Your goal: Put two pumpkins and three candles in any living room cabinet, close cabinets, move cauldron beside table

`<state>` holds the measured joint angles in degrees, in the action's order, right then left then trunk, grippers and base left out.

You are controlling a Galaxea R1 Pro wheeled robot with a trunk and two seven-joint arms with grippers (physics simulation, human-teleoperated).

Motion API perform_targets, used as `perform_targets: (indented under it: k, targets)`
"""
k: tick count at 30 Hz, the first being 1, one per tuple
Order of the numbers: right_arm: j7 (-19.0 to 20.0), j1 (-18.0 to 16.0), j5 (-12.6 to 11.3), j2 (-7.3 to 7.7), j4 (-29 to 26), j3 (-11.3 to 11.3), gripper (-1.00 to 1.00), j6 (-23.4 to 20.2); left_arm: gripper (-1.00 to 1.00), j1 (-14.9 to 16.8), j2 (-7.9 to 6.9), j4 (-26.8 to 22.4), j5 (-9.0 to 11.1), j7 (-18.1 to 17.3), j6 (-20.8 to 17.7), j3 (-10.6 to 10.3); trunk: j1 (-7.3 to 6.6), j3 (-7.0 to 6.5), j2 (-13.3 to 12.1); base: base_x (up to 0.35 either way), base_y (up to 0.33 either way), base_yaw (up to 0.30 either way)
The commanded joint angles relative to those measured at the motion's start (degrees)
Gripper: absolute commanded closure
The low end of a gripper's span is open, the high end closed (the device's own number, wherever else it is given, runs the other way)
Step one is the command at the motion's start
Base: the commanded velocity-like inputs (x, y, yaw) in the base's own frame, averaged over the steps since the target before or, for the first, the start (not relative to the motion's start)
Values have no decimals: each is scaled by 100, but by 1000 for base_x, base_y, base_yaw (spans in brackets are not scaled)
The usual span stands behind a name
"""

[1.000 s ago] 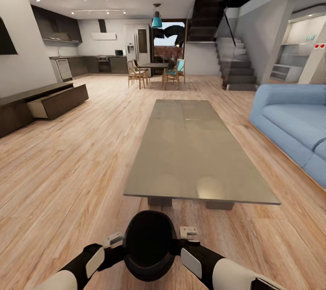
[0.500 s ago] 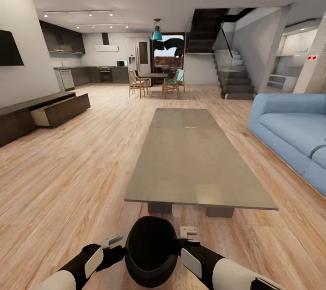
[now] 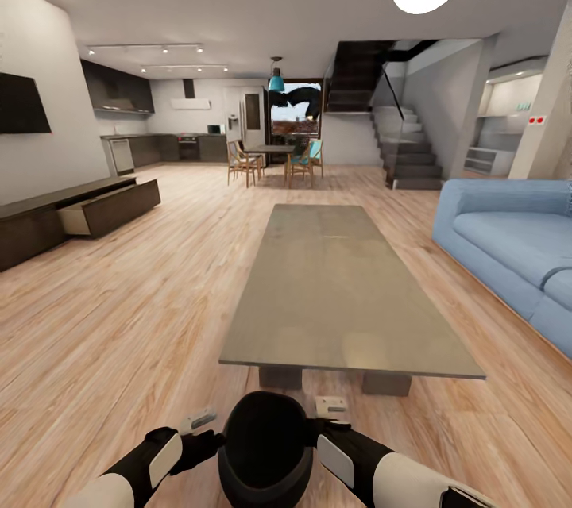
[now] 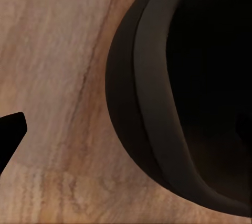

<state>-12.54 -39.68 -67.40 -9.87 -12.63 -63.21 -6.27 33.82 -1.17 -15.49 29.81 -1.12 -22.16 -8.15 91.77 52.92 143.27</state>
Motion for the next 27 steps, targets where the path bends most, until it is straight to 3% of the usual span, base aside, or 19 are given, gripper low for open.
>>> perform_targets:
  k: [1, 10, 17, 21, 27]
  targets:
    - [-38, -5, -19, 2, -11, -34, -100, -26, -100, 2, -6, -7, 34, -2, -19, -46, -4, -17, 1, 0, 0, 0]
    - [-40, -5, -49, 2, -12, -31, -100, -47, -100, 2, -16, -7, 36, -2, -25, -46, -154, -189, -266, -66, 0, 0]
    - [-37, -5, -489, 2, -7, -32, -100, 11, -100, 2, -16, -7, 35, -2, -25, -40, -308, -314, -547, -87, 0, 0]
    - [-29, -5, -525, 2, 2, -33, -100, 19, -100, 2, -18, -7, 37, -2, -25, -38, -396, -386, -708, -11, 0, 0]
    - [-19, -5, -529, 4, 3, -34, -100, 29, -100, 2, -17, -7, 42, -2, -25, -30, -396, -386, -708, -1, 0, 0]
